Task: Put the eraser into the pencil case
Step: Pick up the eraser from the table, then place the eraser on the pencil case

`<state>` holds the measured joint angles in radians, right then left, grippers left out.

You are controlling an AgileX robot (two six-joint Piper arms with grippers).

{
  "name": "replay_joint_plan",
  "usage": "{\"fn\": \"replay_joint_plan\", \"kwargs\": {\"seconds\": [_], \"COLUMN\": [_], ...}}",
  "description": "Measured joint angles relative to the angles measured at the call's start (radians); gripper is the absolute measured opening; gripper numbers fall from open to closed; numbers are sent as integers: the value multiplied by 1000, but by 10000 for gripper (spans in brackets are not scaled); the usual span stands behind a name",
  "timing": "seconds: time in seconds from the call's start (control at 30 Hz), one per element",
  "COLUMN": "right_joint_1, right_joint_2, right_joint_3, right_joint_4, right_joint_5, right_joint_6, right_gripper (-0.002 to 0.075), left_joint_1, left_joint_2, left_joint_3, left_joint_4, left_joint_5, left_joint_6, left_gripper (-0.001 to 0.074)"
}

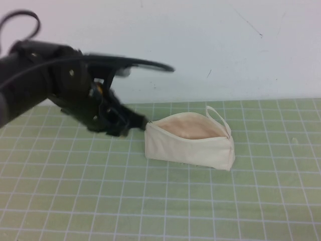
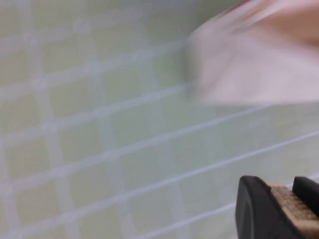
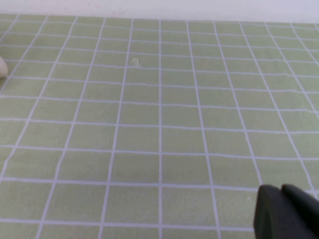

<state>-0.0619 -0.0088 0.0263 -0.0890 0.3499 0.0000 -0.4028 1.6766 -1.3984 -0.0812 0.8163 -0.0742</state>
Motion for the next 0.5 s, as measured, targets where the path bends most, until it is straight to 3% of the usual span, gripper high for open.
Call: {"fn": "replay_joint_plan", "kwargs": {"seconds": [0.27, 0.5], "right_joint_1": [0, 0], "right_joint_2": [0, 0], "right_joint_3": [0, 0], "right_joint_4": [0, 0], "right_joint_5": [0, 0], "right_joint_6": [0, 0], "right_gripper": [-1, -1], "left_joint_1": [-146, -160], "left_joint_2": [-46, 84], "left_joint_3": [0, 0], "left_joint_4": [-56, -65], "left_joint_5": [-239, -475], "left_joint_6": [74, 66], "left_gripper": [93, 93]}}
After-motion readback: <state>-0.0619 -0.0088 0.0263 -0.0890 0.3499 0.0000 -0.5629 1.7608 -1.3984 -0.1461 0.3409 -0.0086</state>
